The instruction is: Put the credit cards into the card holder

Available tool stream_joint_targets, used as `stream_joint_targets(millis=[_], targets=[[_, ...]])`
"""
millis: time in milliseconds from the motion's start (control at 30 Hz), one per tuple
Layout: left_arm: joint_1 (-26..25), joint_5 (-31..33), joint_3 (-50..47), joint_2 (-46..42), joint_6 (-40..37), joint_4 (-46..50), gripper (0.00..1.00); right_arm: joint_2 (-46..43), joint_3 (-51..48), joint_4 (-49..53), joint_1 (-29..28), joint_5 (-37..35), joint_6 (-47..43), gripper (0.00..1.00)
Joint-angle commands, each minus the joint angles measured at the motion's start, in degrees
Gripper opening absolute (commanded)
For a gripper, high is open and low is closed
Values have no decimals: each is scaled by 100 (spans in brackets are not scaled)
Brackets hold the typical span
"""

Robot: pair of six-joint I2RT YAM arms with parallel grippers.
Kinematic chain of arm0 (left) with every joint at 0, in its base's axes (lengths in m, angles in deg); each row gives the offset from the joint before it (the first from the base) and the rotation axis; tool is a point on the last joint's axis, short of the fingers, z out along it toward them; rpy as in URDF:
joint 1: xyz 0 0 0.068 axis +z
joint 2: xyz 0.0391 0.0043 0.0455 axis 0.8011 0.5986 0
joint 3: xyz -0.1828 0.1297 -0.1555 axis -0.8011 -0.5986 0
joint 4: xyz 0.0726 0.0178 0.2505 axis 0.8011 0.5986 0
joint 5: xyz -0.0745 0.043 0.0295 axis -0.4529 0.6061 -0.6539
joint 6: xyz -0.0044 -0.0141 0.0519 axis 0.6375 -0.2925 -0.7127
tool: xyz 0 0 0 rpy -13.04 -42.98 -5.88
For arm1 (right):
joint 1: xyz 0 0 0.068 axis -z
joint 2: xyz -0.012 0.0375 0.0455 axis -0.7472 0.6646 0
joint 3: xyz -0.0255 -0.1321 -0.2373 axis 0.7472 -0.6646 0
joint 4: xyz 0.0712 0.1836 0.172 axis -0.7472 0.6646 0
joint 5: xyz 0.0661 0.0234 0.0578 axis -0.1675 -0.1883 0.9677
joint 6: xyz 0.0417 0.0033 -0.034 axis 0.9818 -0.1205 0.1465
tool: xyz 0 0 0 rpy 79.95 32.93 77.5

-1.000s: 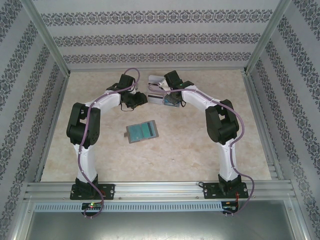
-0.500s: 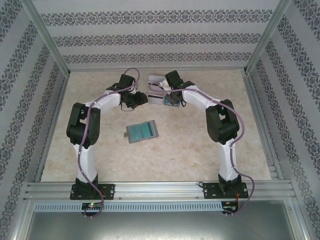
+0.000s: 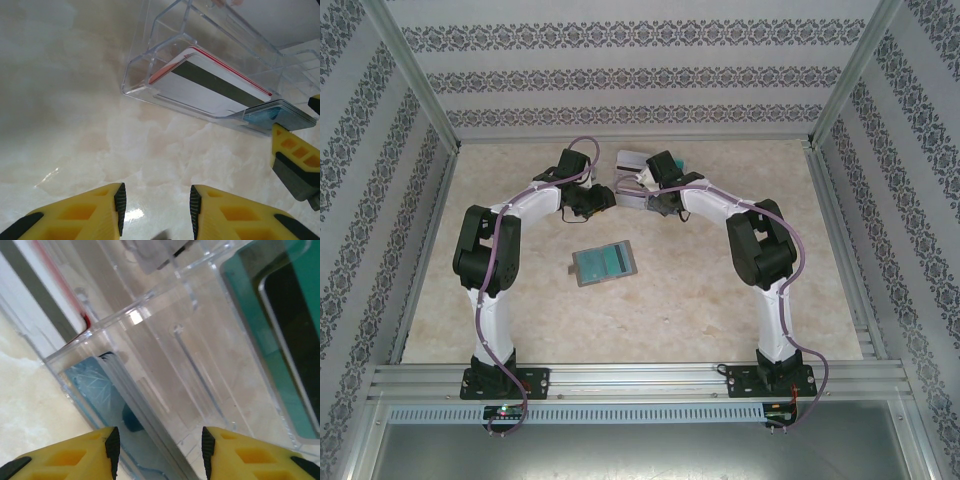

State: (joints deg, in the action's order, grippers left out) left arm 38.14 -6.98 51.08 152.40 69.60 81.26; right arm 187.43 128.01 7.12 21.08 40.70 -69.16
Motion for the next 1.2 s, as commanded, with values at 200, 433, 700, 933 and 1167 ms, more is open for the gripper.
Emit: stream_joint_targets(millis=[200, 433, 700, 933, 1167], targets=[[16, -83, -67, -241, 13, -151, 41, 91, -78, -514, -42, -663, -84, 49], [20, -91, -9, -217, 22, -140, 41, -92, -119, -507, -12, -432, 20, 46], [17, -56, 21, -232, -24, -61, 41, -59, -84, -330, 54, 28, 27, 30], [21, -60, 42, -214, -5, -81, 41, -104, -55, -289, 138, 92, 74, 21], [13, -75, 44, -195, 0, -78, 41, -201, -47, -248, 159, 206, 98, 12]])
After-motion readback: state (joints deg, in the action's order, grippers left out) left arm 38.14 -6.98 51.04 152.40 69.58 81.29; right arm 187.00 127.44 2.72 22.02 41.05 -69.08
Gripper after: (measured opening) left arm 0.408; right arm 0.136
